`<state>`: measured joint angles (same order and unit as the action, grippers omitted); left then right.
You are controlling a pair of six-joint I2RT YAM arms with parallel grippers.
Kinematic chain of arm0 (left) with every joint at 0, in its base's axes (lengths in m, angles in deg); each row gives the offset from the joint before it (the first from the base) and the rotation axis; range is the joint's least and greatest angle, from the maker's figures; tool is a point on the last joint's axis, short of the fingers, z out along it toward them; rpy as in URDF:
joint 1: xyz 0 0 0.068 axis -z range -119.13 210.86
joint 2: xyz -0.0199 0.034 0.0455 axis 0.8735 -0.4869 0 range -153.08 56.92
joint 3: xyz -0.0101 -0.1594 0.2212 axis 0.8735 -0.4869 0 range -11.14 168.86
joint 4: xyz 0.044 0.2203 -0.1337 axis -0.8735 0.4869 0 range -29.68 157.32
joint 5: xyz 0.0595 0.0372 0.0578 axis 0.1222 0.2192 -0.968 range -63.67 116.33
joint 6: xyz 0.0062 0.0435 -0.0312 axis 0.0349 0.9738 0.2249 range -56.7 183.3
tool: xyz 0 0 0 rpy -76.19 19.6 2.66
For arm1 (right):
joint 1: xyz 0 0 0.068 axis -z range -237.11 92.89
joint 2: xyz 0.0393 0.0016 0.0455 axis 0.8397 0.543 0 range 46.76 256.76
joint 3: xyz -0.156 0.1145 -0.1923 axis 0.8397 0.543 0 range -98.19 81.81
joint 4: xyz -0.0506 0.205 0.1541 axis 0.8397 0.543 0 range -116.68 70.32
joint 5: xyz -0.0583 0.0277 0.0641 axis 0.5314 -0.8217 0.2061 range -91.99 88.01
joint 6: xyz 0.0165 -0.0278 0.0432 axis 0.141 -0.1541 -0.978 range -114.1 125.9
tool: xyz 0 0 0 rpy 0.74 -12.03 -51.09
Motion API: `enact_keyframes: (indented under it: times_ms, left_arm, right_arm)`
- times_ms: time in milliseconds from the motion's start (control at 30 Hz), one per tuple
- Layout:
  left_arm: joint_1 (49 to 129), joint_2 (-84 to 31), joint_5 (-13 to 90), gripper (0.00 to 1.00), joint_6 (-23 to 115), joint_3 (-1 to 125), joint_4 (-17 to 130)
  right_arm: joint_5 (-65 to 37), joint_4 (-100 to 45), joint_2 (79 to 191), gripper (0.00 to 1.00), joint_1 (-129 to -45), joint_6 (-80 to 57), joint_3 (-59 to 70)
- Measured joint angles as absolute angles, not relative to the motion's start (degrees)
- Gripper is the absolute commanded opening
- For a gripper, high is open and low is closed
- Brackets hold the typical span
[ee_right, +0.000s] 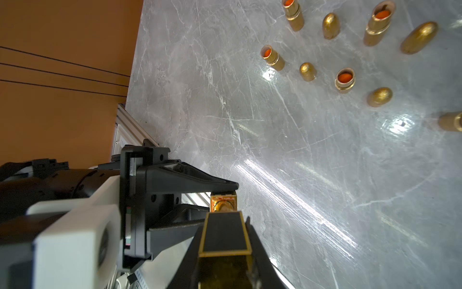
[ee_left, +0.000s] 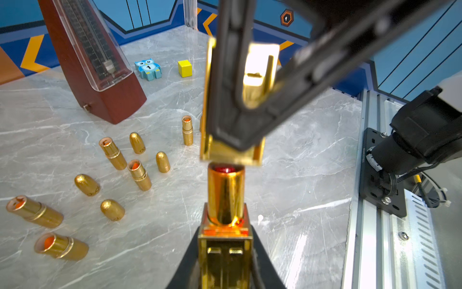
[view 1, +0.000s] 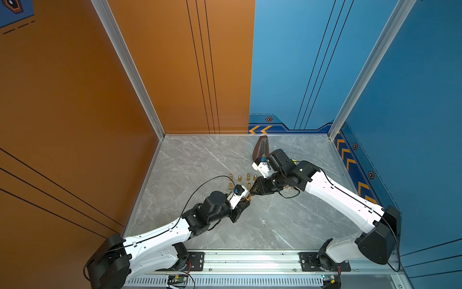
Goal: Open the lipstick cap
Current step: Open the cover of the lipstick, then place the cover at the center of the board.
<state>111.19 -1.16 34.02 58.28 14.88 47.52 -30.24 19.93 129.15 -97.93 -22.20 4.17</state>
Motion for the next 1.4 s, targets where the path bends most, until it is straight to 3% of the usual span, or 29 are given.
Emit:
enact_keyframes:
  times_ms: [233,667,1400]
  left_arm:
    - [111.2,-0.6,33.4,0.0,57.8,14.7,49.4]
    - [111.2,2.3,30.1,0.0,57.4,13.4,49.5]
    - [111.1,4.1,27.8,0.0,57.2,12.5,49.6]
  right_arm:
    - [-27.8,18.9,126.4,0.21,-95.5,-22.4,6.7]
    - [-3.4,16.9,127.6,0.21,-99.2,-23.8,23.1]
    - [9.2,0.0,134.5,0.23,-106.0,-29.2,35.3]
